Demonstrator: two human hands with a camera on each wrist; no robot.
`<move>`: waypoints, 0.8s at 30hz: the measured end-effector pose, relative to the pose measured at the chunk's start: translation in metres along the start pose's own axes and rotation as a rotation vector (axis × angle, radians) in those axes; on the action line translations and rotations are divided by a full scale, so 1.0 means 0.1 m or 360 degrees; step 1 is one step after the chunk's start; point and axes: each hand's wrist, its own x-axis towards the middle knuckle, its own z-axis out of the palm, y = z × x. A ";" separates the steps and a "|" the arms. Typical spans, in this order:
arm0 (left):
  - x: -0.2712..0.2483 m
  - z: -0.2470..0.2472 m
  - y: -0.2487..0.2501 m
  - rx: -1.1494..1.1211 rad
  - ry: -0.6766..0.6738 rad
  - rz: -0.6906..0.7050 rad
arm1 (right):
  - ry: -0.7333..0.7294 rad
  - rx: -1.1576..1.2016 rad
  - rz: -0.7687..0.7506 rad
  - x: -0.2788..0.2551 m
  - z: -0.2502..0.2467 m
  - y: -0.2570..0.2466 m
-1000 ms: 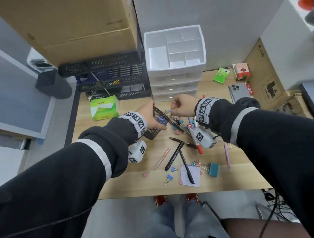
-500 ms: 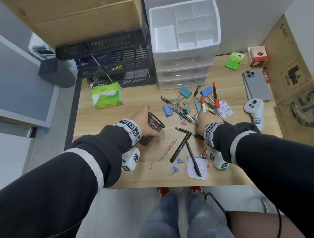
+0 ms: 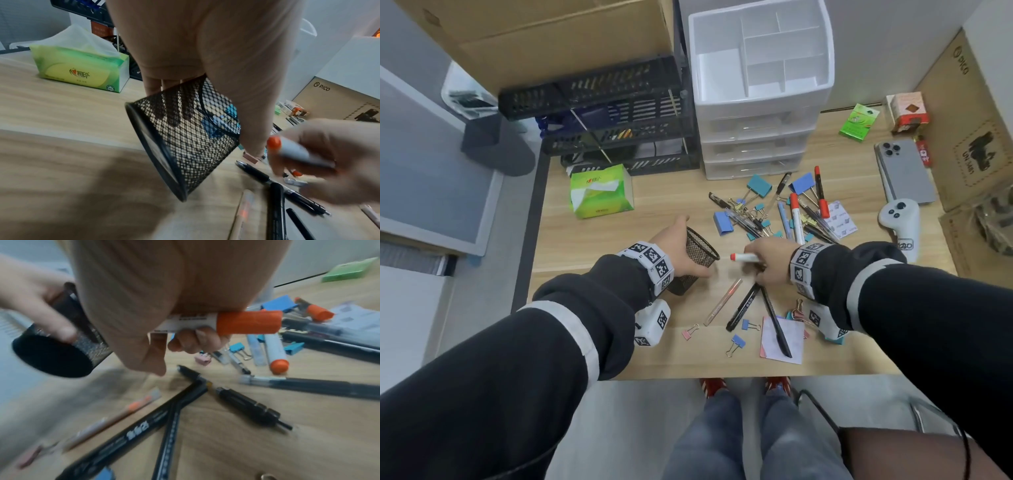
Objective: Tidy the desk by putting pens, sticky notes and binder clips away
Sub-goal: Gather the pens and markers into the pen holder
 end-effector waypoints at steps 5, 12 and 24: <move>-0.01 0.03 -0.05 0.0024 -0.0007 -0.0007 | -0.0242 -0.0426 -0.0147 0.07 0.24 -0.17; -0.06 0.11 -0.17 0.0040 -0.0028 -0.0039 | -0.0362 -0.0626 -0.0120 0.14 0.40 -0.23; -0.05 0.01 -0.18 -0.0001 0.0030 -0.0033 | -0.0129 -0.0712 -0.0276 0.07 0.18 -0.30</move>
